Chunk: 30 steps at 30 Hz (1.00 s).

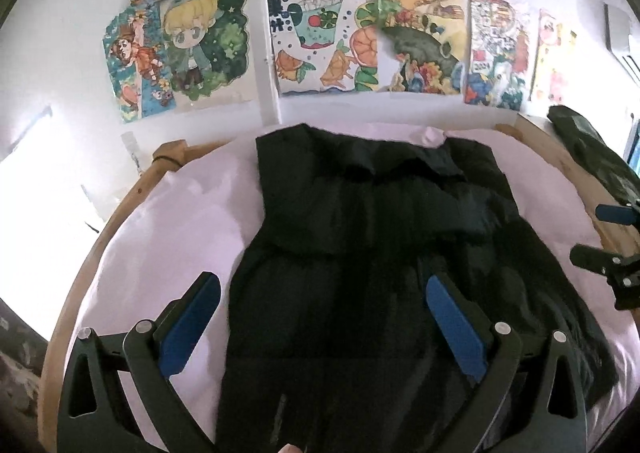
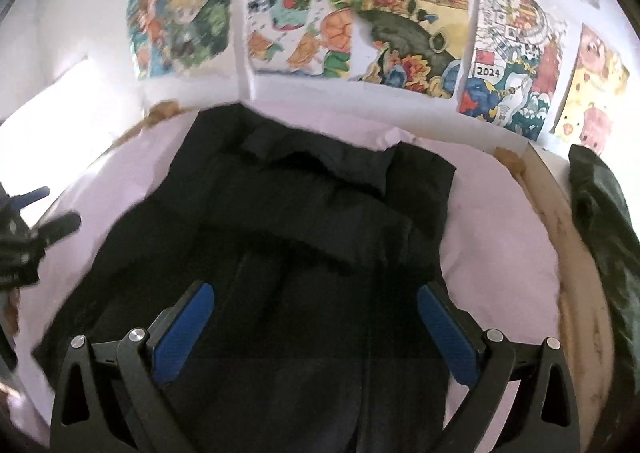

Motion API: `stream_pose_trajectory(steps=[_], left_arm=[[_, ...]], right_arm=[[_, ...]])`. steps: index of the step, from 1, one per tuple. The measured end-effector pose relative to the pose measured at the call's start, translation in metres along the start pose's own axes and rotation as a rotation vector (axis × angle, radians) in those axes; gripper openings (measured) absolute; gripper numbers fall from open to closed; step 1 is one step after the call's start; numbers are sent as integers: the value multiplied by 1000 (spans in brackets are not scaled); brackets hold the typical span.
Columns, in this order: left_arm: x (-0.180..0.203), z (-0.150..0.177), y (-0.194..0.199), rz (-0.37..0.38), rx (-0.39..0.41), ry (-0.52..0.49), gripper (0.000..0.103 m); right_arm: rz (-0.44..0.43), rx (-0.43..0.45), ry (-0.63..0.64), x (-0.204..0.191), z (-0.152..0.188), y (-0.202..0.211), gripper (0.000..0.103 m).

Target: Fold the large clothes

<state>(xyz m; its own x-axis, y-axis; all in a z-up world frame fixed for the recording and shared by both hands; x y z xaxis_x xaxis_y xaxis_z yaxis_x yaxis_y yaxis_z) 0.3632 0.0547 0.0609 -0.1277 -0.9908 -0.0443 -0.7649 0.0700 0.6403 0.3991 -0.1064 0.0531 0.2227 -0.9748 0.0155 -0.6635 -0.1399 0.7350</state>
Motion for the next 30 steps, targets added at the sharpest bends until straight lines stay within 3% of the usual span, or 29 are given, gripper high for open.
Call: stream_pose_trajectory(steps=[4,8,15,23,26,30], left_arm=[[-2,25,23,11,-9,-30,101],[1,51,43,19,-10,-46,101],[13,101,64,123,-77,-38,101],[20,138,68,156,-139,-84,101],[21,147,66,182,-167,-122,101],[29,169,60,174,-177,-301,101]], right_arm=[[-13,-26,55,-19,36,24,103],[-38,-13,31,-24,69,49,103],[-75,13,51,-25,115,83,103],[-83,-12,116,-35,152,76,103],[-92,-26,159,-39,162,75,103],[-90,-68,237,-43,180,64,103]])
Point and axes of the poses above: each gripper's, at about its wrist camera, not at the fingertips, and y roughly against the way its jaws point, x to its right, z to its underside, the point moved 6 cm from there along -y, roughly the way its jaws point, and after that the axes turned 1 degree about -z, right-handed, at the moved point
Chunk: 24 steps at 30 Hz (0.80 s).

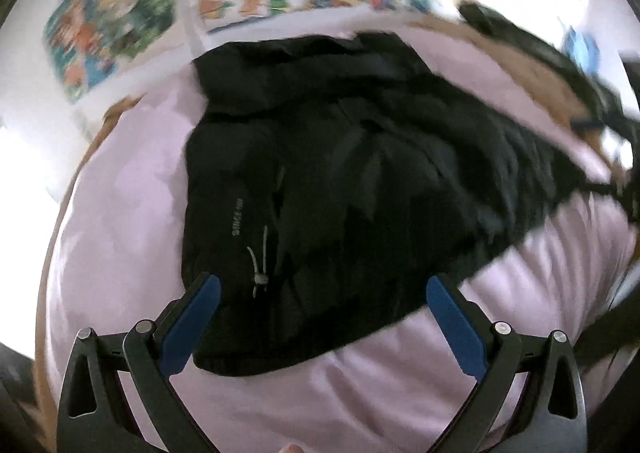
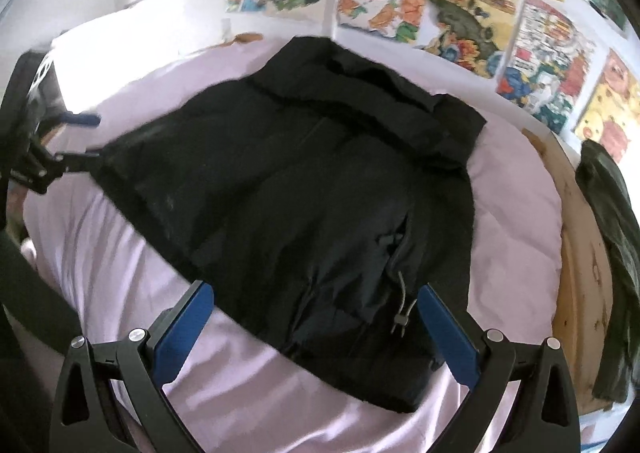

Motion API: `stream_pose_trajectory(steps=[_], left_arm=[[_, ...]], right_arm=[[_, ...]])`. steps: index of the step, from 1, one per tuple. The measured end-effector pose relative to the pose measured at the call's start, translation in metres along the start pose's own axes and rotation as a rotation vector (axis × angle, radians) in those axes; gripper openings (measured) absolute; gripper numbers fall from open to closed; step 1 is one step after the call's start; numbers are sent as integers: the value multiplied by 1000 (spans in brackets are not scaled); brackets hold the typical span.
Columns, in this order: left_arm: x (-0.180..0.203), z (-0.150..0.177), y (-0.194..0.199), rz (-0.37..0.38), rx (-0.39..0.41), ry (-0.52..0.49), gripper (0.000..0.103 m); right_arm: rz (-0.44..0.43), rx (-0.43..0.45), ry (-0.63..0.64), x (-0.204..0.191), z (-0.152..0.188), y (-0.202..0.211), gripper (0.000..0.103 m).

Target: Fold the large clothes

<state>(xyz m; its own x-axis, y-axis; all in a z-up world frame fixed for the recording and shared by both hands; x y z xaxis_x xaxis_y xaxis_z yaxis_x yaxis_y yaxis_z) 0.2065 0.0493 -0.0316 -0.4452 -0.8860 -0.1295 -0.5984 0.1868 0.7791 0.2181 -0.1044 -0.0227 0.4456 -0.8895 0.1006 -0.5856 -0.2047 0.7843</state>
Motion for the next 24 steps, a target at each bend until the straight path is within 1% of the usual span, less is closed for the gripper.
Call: stream_pose_trajectory(steps=[4,6,8,9,12,15,19,22,24], left_arm=[[21,26,-14,0,-28,-197,101],[29,36,-22,31,-55,-249,101],[31,43,-30,71,-92,-261,101],[30,44,-34,68,-105,-267,101],[20,44,-42,-7,-119,-279,101],[10,52,-49,-71,-146,-279,101],[1,62,-52,-110,-145,-290,101],[-5,58,-54,-126,-128,-296,101],[-9,56,-56,-150,-128,-300,101]], right_arm=[[-1,-86,36,-3,20,-24,103],[4,-116,60,-5,28,-33,103],[17,-132,84,-7,34,-39,103],[26,-138,92,-7,37,-41,103],[46,-151,89,-4,44,-46,103],[72,-159,99,-1,53,-50,103],[126,-151,158,-6,57,-54,103],[178,-136,183,-8,55,-57,103],[218,-129,191,-6,53,-59,103]])
Point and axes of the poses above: each gripper's, at about its wrist camera, not at the fingertips, and y roughly against the way its jaws point, x to its right, z to its underside, the point moved 6 cm from there along -y, roughly the way its jaws point, and after that the axes turned 1 degree about -z, right-handed, at the moved point
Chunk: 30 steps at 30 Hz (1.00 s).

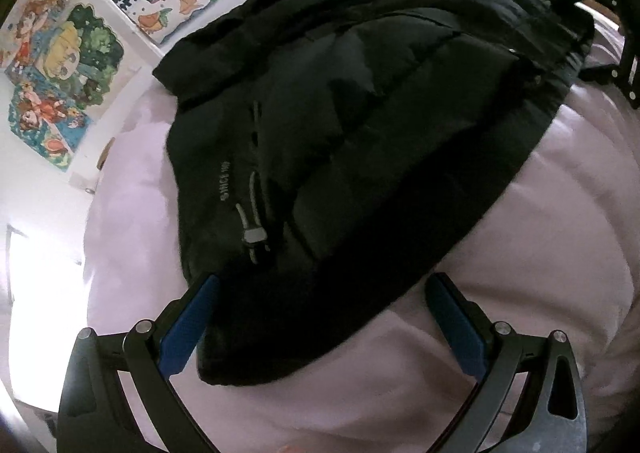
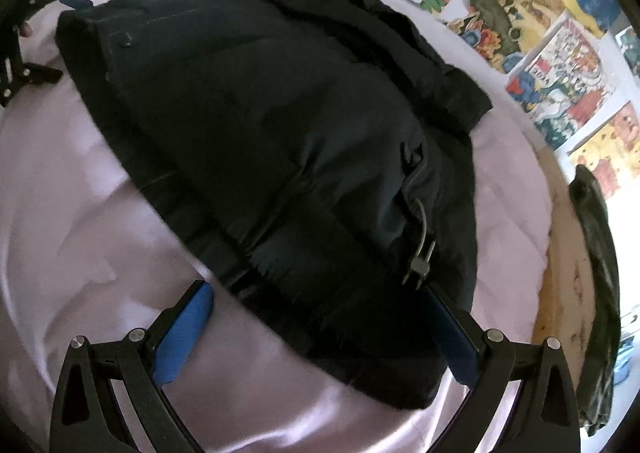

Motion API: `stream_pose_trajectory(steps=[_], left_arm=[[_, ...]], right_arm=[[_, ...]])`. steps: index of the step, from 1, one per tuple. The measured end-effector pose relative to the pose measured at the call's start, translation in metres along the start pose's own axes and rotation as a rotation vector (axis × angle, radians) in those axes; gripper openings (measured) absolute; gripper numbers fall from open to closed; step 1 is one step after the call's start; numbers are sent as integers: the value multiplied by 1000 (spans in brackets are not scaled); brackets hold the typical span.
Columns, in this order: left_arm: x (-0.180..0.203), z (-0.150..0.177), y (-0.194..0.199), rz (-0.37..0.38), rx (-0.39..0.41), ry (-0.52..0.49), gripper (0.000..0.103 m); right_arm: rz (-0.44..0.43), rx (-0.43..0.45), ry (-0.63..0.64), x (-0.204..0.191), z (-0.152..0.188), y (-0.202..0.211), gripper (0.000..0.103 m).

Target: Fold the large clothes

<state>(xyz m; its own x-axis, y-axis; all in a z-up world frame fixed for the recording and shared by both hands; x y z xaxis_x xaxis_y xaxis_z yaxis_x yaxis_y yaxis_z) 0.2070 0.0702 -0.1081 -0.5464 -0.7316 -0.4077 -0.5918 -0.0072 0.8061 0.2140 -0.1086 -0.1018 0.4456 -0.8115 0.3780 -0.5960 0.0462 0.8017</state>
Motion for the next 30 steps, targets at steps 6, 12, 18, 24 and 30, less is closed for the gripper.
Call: stream_pose_trajectory(steps=[6,12,18,24,30], left_arm=[[-30,-3,-4,-88,-2,73,101],[-37,-16,15,-121,74,104,80],[-30,-31,26,-86,121,108,31],[-44,-45,39,-69,171,224,22],[-55,-63,62,-57,236,330,18]], right_arm=[[62,-2,2,9,1,-6,103],[158,38,93,2,-4,-2,103],[231,76,215,-8,-4,-1,103],[234,53,214,-5,1,-5,93],[302,30,240,1,9,-6,65]])
Point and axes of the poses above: each gripper's, at about its wrist camera, not at the fingertips, and y roughly against the way its jaws point, x to its right, z to its underside, the point moved 6 cm from there along -y, roughly the way its jaws point, and after that the axes turned 1 degree about -z, right-handed, at the moved point
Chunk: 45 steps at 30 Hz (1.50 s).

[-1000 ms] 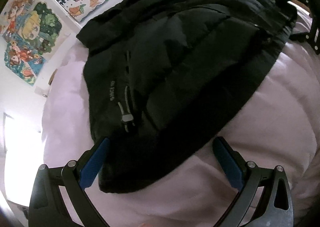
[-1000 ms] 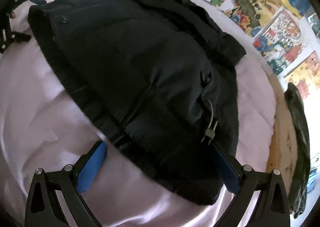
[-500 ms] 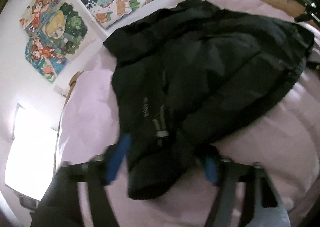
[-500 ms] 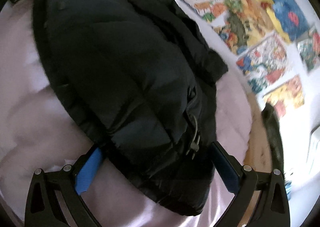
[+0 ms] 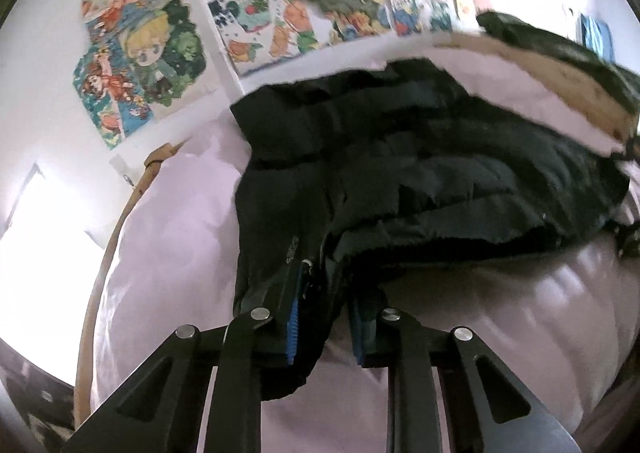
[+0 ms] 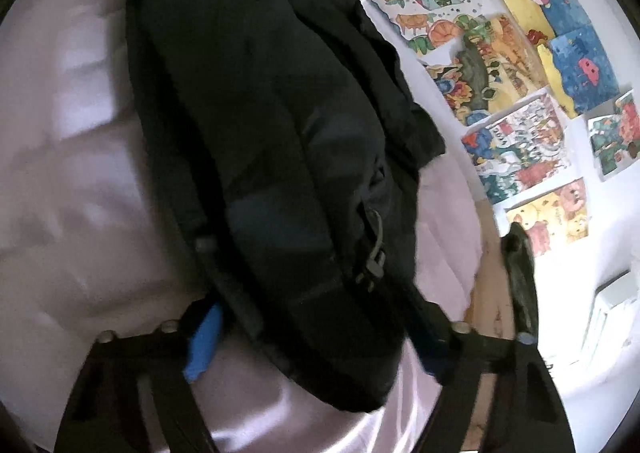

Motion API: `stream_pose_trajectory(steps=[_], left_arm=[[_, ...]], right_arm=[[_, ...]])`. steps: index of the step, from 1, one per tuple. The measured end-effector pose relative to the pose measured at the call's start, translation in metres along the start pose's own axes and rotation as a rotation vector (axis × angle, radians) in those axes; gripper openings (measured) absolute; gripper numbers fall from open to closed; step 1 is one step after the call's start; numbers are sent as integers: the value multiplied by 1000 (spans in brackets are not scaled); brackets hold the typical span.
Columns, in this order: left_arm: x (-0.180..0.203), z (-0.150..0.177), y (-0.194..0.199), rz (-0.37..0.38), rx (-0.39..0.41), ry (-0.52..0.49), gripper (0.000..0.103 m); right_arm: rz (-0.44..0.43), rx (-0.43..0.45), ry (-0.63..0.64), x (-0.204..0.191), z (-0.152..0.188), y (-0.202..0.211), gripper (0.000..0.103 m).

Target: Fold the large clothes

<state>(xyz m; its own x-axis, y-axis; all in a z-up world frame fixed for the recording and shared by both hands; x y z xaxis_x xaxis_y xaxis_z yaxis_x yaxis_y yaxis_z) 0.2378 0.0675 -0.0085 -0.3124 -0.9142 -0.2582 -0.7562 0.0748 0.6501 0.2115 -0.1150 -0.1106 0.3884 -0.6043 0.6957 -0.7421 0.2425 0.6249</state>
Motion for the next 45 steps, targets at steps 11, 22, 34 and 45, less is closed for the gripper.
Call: stream_pose_trajectory(steps=[11,22,34,45], left_arm=[[20,-7,37,-21,78,-31,4],[26,6,118,67,193,185,3],[24,14,178,105,285,354,3],[3,-59,160,53,255,171,3]], right_arm=[[-49,12,-252,52,1,14,13],[-126,97,-594,85,21,90,11],[-73,240,-722,91,33,158,11],[-123,239,-683,147,-2,147,11]])
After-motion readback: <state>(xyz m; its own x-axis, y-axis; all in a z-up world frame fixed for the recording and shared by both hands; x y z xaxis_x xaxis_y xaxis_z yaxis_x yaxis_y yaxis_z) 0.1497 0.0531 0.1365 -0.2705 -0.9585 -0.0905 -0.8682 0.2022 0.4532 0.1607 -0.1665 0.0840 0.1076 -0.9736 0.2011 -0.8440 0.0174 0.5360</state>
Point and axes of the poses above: each gripper's, at about its wrist camera, not at the fingertips, and y roughly against the way its jaws point, x to its right, z to its underside, the point moved 6 cm from there along -y, roughly the way its jaws point, and after that the axes turned 1 degree about -z, right-handed, at the moved point
